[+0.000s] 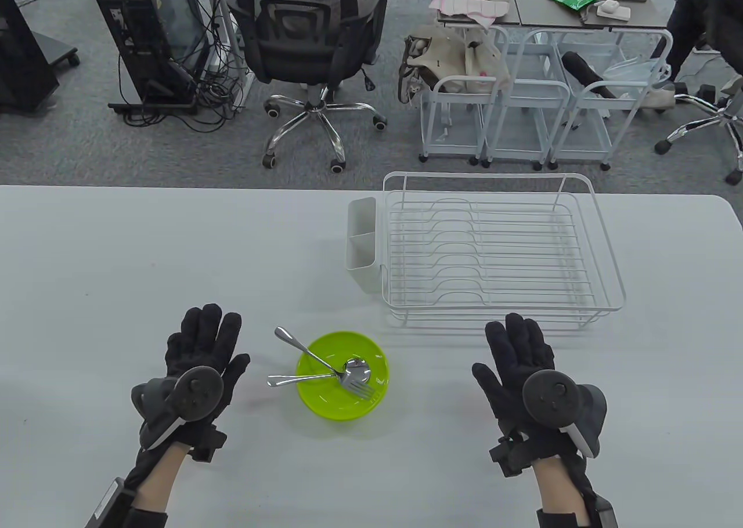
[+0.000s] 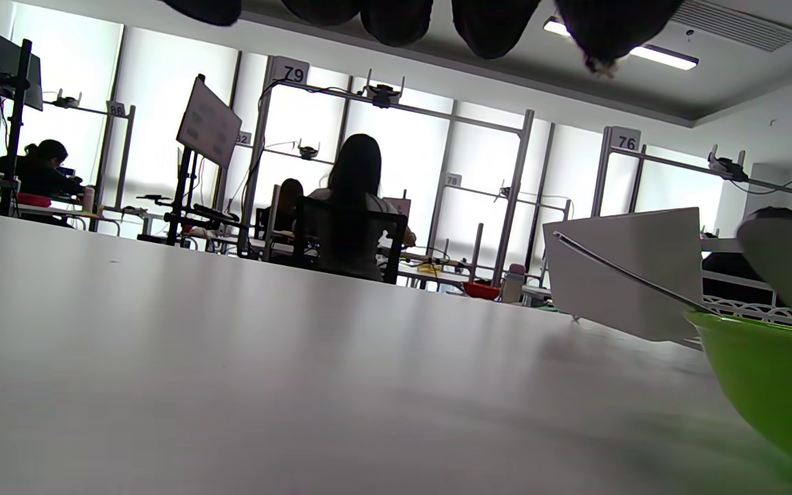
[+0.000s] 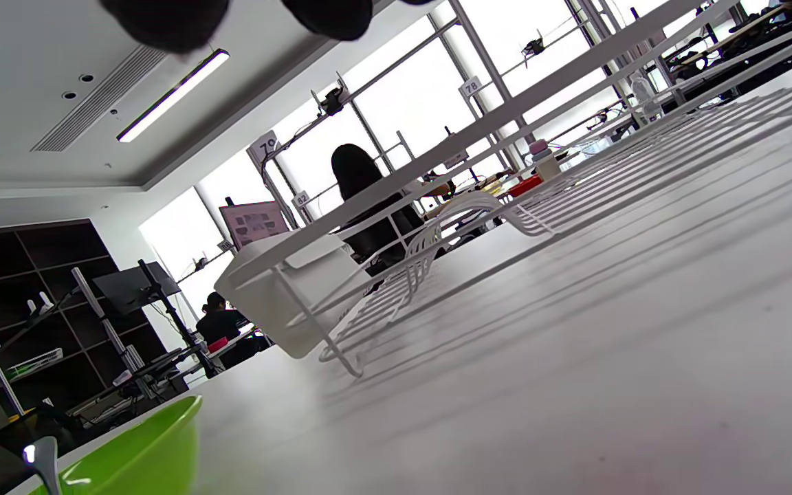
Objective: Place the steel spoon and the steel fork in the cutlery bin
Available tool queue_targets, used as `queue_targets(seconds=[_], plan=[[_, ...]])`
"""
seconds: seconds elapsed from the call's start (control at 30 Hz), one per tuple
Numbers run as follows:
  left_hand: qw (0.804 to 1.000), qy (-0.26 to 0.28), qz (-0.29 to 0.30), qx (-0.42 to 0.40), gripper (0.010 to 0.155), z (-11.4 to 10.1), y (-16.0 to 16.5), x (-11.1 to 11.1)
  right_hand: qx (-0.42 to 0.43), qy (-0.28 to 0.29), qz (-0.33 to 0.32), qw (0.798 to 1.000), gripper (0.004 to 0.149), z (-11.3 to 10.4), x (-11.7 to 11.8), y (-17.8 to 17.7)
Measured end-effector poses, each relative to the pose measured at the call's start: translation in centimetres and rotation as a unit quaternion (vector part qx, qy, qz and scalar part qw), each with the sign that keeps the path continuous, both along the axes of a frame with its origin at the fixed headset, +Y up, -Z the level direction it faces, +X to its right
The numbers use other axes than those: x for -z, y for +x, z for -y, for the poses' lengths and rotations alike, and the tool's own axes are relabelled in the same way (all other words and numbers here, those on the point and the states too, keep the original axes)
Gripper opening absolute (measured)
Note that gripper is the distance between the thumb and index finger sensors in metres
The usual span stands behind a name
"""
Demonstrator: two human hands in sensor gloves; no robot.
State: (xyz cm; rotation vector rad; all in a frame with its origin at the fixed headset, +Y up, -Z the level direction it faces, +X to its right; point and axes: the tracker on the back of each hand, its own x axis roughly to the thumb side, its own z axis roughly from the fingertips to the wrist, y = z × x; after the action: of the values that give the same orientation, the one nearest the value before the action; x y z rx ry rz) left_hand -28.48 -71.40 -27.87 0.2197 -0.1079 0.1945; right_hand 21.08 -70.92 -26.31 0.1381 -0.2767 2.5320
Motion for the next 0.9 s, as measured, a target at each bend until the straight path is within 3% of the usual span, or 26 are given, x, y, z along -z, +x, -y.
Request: queue_targets(seconds=[0.43,0.7,0.9], plan=[[1.000,-0.012,0.000,-0.010,0.066,0.0,0.2,0.7,0.020,0.007,0.006,1.000,0.071,-0.4,-0.2,0.6],[0.997,-0.073,0.019,-0.013,0.064,-0.4,1.1,3.7,0.029,0.003,0.016,0.999,0.071,-0.4,0.0,1.3],[0.984,-0.156,0.019,-0.086,0.060,-0.1,1.3,6.5,0.034,0.008,0.015,0.999,0.071,-0.8,-0.2,1.3]])
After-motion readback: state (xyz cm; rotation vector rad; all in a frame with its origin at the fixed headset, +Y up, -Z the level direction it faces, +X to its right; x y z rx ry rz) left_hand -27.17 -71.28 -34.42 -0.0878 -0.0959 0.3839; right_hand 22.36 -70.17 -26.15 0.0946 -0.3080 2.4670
